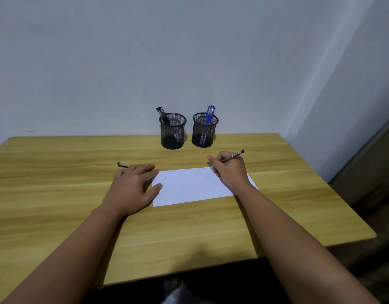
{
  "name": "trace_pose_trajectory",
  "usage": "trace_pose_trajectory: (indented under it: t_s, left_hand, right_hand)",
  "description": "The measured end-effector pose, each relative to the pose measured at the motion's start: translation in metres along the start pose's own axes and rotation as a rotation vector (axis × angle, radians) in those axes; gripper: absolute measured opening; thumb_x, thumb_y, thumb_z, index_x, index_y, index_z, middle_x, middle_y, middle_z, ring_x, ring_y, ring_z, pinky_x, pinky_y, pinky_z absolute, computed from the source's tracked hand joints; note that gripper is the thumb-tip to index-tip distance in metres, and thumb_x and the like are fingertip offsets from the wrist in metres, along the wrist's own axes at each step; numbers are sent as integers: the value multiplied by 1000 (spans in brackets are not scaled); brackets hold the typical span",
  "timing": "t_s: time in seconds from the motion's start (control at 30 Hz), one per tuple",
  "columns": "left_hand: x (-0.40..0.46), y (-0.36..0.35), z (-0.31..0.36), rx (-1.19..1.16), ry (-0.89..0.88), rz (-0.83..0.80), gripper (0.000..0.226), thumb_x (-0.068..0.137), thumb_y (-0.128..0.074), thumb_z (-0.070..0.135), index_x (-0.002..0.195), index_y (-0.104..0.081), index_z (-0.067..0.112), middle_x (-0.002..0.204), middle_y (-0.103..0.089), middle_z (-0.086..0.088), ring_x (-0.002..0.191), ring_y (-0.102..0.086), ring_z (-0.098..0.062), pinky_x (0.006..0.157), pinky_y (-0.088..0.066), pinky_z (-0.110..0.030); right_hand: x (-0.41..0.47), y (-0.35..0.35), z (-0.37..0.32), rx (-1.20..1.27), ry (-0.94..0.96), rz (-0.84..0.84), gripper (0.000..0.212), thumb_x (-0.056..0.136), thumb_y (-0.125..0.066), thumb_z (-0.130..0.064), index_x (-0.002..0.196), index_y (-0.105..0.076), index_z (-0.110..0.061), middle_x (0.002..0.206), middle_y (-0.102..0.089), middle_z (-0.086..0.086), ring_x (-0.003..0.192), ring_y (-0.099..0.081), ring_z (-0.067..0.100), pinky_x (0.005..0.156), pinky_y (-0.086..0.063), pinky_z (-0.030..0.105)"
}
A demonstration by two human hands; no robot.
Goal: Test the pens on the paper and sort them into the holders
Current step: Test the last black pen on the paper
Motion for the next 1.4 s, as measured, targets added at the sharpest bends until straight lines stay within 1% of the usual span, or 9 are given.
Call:
trace_pose_trajectory:
  t_s: [0.13,0.3,0.47,0.63,0.77,0.9,1.1,1.23,1.4]
  left_hand:
    - [0,0,0,1,-2,-1,61,86,-39,67,133,-64,35,145,-56,14,136,-46,-14,107,-34,-48]
    - [-1,0,0,-7,-3,7,60,86,-41,66,132,-65,35,144,-56,14,136,-46,-14,105,-35,-48]
    - [-1,0,0,-6,-4,11,60,86,-42,65,132,-64,35,144,-56,14,135,-46,-14,105,-33,-48]
    - [-1,-1,0,-9,-7,12,59,86,-42,65,132,-64,35,144,-56,14,135,-46,-14,106,-33,-48]
    - [-2,-2,-1,-5,-5,7,60,86,-42,66,133,-64,35,145,-56,14,136,-46,-14,106,-33,-47]
    - [-2,-1,-1,-4,-9,15,60,86,-41,66,133,-64,35,144,-56,14,135,-46,-14,104,-34,-48]
    - [-1,-2,-1,-1,-8,15,59,86,-42,66,132,-65,36,144,-56,14,136,-47,-15,105,-34,-48]
    - [-1,-3,0,-3,-4,11,60,86,-41,66,132,-64,35,145,-56,14,136,-46,-14,106,-35,-49]
    - [-1,-2,0,-6,2,5,63,86,-39,67,134,-63,35,146,-55,14,137,-44,-13,107,-33,-48]
  right_hand:
    - [0,1,0,-18,1,33,38,97,-72,-9,72,-54,12,67,-61,32,51,-58,17,52,-46,28]
    - [-1,1,0,-19,9,14,39,97,-80,-18,64,-62,-8,57,-63,9,52,-58,19,55,-49,30]
    - [-2,1,0,-33,12,35,41,98,-77,-18,65,-59,-3,59,-63,12,52,-59,18,56,-49,33]
    - [-6,4,-3,-34,22,78,41,100,-73,-15,75,-56,11,68,-61,33,55,-60,23,52,-51,31]
    - [-6,8,-3,39,-2,120,37,102,-72,-13,70,-57,-1,65,-61,25,51,-58,22,51,-49,30]
    - [-5,6,-2,-5,0,96,41,100,-74,-16,75,-57,12,66,-63,26,54,-61,20,54,-52,32]
    - [-4,5,-2,-64,33,80,39,99,-76,-14,75,-60,12,72,-65,33,53,-62,16,51,-50,29]
    - [-2,5,1,-67,19,81,39,98,-73,-14,72,-56,10,72,-64,33,56,-61,21,54,-48,33]
    - [-3,4,1,-76,19,96,41,99,-73,-16,70,-54,7,65,-61,29,55,-59,23,53,-48,32]
Point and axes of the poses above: each hand's wrist, its own x-axis towards the middle knuckle, its own y-axis out of the back of the hand, z = x × y, the point moved 2 cm from there along x, towards the middle knuckle
